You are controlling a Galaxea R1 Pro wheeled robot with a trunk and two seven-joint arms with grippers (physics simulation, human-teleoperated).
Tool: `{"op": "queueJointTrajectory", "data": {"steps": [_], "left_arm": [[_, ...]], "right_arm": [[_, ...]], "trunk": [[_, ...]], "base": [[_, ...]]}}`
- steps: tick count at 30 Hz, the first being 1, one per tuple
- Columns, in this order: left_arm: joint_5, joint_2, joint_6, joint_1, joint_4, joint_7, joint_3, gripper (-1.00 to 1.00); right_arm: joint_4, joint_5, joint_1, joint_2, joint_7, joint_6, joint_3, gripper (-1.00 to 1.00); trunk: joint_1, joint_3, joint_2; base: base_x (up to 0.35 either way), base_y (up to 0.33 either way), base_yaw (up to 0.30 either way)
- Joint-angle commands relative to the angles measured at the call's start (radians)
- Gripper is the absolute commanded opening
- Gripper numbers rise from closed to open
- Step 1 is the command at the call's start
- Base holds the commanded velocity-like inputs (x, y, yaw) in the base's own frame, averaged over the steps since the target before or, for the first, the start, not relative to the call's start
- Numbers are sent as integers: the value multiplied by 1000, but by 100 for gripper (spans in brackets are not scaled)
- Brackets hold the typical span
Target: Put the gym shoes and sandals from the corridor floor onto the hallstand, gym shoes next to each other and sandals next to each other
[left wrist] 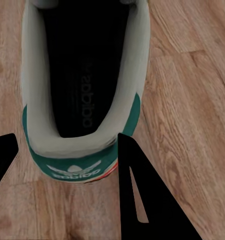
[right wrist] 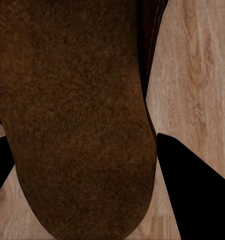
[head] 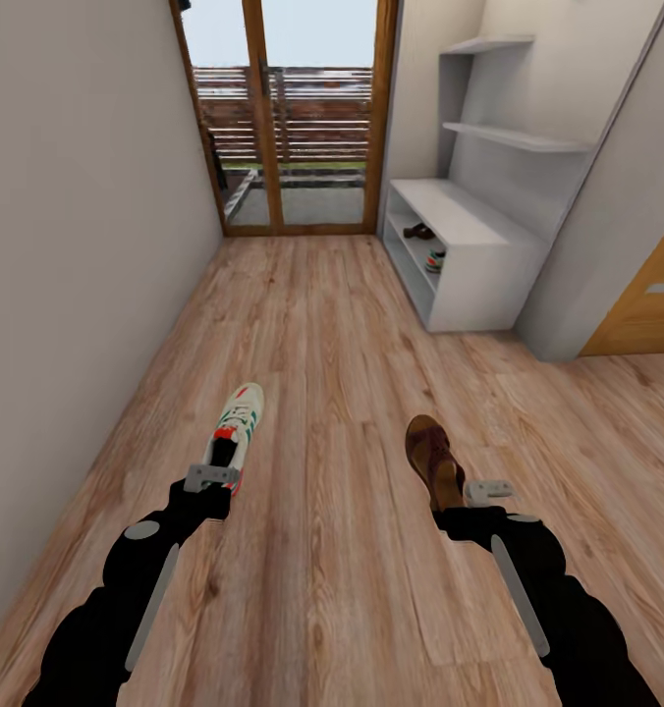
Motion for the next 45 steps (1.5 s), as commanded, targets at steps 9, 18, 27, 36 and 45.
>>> {"op": "queueJointTrajectory", "data": {"steps": [9,18,27,36,45], "left_arm": [[-9,0,4,-1,-1,-7,0,-100],[-9,0,4,0,-1,-7,0,-100],[-9,0,4,0,-1,-7,0,-100],[-9,0,4,-1,-1,-7,0,-100],[-9,0,4,0,-1,-7,0,-100]], "right_arm": [[-1,-7,0,-1,-4,5,1,-100],[-1,-7,-1,-1,-4,4,1,-100],[-1,-7,-1,-1,-4,5,1,-100],[-1,-7,-1,-1,-4,5,1,-100],[0,-7,-1,-1,-3,5,-1,-100]], "trunk": [[0,-1,0],[0,-1,0],[0,-1,0],[0,-1,0],[0,-1,0]], "base": [[325,142,0],[324,139,0],[324,110,0],[324,105,0],[324,105,0]]}}
